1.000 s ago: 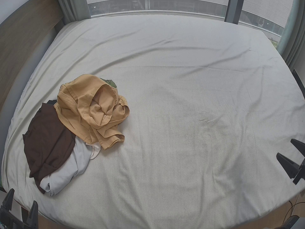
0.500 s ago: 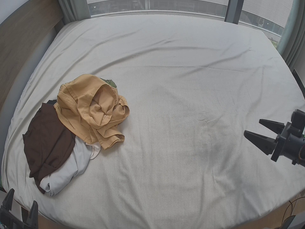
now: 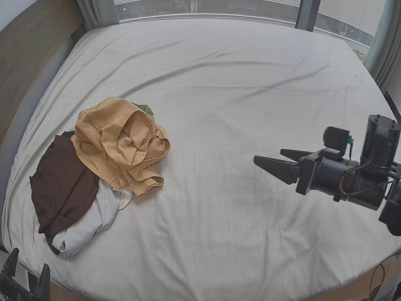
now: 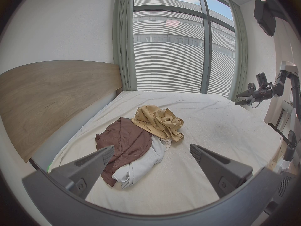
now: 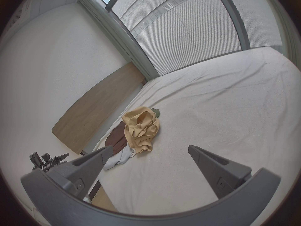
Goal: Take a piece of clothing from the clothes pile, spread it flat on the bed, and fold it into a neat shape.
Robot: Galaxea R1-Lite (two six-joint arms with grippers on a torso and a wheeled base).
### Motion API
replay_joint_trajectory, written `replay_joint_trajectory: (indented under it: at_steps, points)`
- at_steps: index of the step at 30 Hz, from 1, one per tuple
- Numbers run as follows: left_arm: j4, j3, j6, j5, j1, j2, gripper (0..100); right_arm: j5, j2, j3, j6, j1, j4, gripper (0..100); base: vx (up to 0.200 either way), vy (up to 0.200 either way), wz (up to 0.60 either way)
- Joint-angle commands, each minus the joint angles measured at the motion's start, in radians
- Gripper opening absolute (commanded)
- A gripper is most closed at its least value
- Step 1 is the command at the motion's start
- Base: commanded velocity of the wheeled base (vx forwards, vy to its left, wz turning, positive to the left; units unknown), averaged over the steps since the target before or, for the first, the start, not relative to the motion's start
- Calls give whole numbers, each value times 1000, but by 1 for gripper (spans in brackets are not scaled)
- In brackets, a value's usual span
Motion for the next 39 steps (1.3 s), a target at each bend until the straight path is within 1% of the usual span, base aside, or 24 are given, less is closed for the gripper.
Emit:
replay_joint_trajectory:
  at_steps: [1,7,8,9,10,16,21,26,29,32,39]
  points:
    - [0,18,-1,0,0,-16,100,-3,148,-79,8,45,-9,100,0,0,0]
    - [0,18,-1,0,0,-16,100,-13,244,-143,36,94,-11,100,0,0,0]
    - [0,18,-1,0,0,-16,100,-27,267,-162,60,108,-9,100,0,0,0]
    - [0,18,-1,0,0,-16,100,-27,267,-162,60,108,-9,100,0,0,0]
    - [0,18,1,0,0,-16,100,-35,295,-191,82,120,-8,100,0,0,0]
    - [0,18,1,-1,0,-16,100,-33,404,-271,106,131,1,100,0,0,0]
    - [0,18,1,-1,0,-16,100,-35,488,-334,152,155,1,100,0,0,0]
    - [0,18,1,-1,0,-16,100,-35,556,-412,157,163,11,100,0,0,0]
    - [0,18,1,-1,0,-16,100,-35,591,-459,166,171,38,100,0,0,0]
    - [0,18,1,-1,0,-16,100,-36,628,-518,200,188,64,100,0,0,0]
    - [0,18,1,-1,0,-16,100,-38,708,-656,246,205,139,100,0,0,0]
